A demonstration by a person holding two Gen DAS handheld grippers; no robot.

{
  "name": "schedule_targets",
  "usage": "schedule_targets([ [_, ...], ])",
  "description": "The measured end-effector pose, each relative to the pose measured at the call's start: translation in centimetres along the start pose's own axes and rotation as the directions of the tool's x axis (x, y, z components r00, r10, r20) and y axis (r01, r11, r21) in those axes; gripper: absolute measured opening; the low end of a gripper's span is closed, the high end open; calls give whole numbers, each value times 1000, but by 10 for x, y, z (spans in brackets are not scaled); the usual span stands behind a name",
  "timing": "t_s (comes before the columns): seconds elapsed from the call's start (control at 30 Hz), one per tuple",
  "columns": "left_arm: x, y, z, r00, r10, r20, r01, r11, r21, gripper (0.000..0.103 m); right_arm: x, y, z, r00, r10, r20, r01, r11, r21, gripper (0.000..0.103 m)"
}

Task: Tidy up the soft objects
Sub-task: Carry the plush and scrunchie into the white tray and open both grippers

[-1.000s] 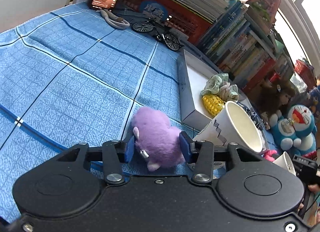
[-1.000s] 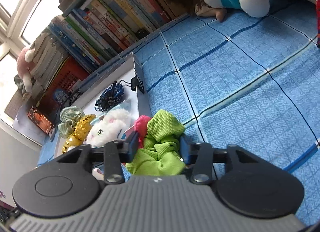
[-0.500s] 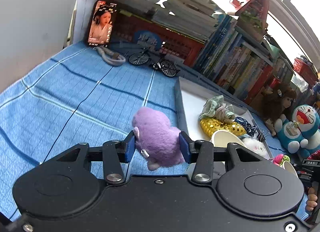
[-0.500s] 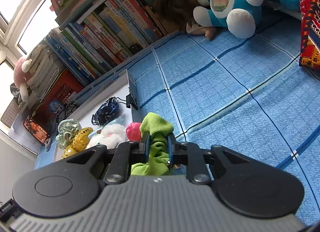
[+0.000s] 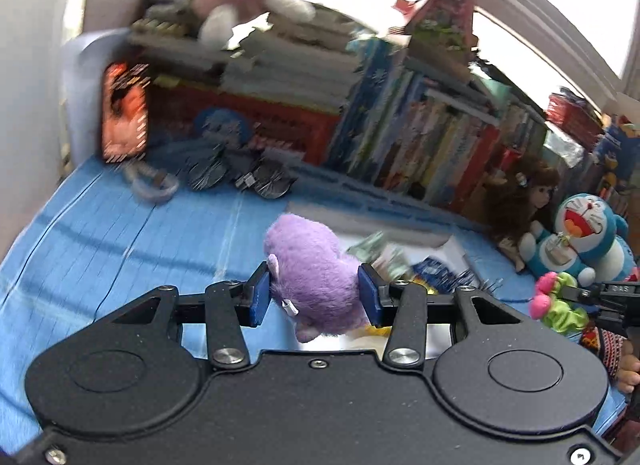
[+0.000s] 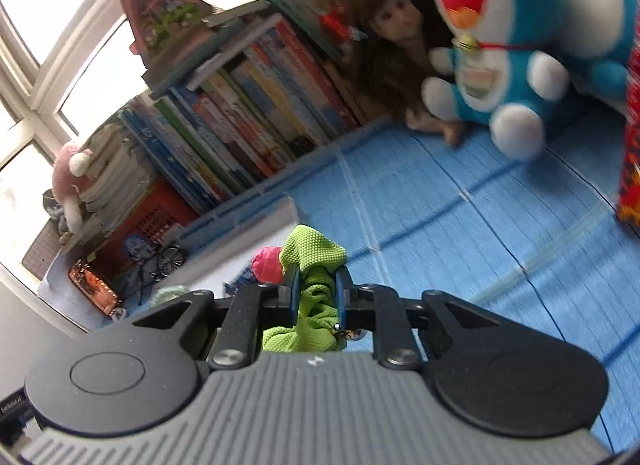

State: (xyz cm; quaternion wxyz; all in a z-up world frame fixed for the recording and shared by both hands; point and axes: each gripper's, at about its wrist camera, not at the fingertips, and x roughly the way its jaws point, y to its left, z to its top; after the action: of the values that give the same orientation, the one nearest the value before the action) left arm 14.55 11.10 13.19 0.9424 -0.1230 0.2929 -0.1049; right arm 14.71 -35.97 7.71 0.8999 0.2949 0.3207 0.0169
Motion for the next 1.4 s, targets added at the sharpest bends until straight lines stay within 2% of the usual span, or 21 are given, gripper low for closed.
schedule_targets([
  [0.17,23,-37,41,998,-70,0,70,997,32,43,19,41,22,1000,20,-7,-20,998,-53,21],
  [0.27,50,-59,63,995,-95,-29,96,995,25,43,37,63,32,999,36,-34,-38,997,-63,21],
  [0.47,121,-83,81,989,-91,-115,91,996,-4,43,88,91,44,995,23,-100,-28,998,-53,21],
  [0.67,188,-79,76,981,-26,-191,21,999,-27,43,140,93,39,989,-7,-149,1,999,-43,21],
  [0.83,224,-68,68,968,-7,-249,-6,999,-53,43,175,84,27,980,-35,-197,31,999,-23,22],
  [1.03,247,-64,58,953,11,-302,-20,999,-27,44,198,83,17,967,-80,-241,67,996,-62,22],
  [1.4,264,-65,51,934,19,-357,-24,1000,-7,44,209,85,13,953,-127,-275,101,989,-109,25],
])
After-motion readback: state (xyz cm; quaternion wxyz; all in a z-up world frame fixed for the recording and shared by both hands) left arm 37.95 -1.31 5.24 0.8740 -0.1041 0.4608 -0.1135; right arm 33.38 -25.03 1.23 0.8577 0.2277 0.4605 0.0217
